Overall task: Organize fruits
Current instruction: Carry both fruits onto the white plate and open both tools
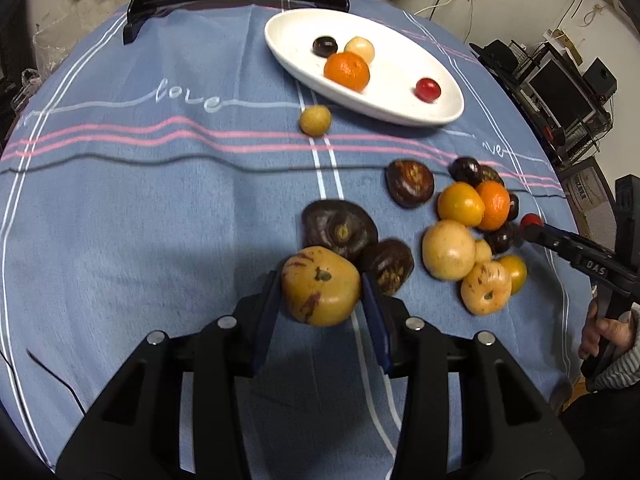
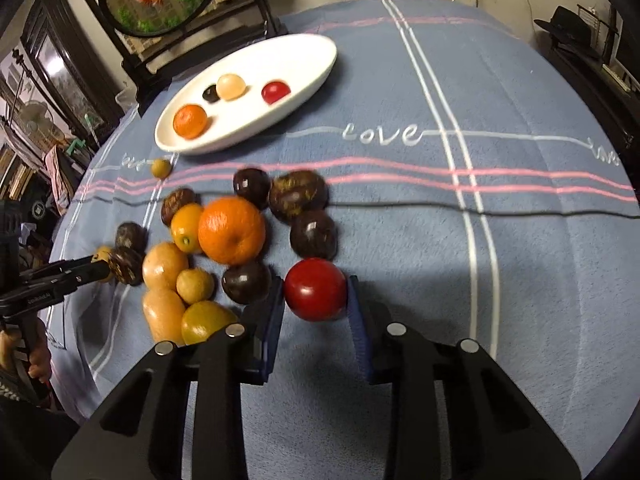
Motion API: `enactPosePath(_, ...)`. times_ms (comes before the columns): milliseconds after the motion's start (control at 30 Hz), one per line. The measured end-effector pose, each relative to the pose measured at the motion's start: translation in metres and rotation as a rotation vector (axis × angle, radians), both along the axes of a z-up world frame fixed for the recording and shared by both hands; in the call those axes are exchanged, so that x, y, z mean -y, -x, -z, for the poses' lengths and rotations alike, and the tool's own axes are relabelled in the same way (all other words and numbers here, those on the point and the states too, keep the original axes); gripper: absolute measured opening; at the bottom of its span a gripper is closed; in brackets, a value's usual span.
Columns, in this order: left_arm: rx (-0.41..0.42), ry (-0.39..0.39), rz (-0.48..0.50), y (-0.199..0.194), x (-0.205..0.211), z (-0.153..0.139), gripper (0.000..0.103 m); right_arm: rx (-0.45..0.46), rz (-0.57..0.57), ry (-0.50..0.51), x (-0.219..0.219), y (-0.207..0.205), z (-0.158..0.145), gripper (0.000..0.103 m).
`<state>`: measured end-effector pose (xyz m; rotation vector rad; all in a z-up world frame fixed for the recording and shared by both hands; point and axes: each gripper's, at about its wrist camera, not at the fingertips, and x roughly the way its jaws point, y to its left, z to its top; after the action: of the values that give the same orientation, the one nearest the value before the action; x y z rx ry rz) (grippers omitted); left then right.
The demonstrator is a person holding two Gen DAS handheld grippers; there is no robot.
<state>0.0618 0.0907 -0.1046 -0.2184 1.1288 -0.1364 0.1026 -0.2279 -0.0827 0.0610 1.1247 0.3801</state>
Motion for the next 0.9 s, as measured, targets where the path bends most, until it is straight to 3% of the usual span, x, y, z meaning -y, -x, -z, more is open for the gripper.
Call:
enactPosePath(167,0.039,0.001,-0.002,-0.030,-0.008,-0.015,0.042,0.043,0.003,-0.024,-0.004,-0.021,-0.019,0.032)
enactPosePath(500,0.158,-0.035,0.012,-0.132,-0.010,-0.049,0.042,0.117,-0.074,-0.066,-0.041,-0.093,-0.036,0.032)
enactPosePath(767,0.161,-0.055,0.014,-0.213,-0.009,-0.035,0.040,0.166,-0.130,-0.075,-0.076,-0.153,-0.033,0.032)
enactPosePath(900,0.151,-0.054,0.005,-0.222,-0.008,-0.025,0.045,0.163,-0.148,-0.047,-0.090,-0.177,-0.021,0.032)
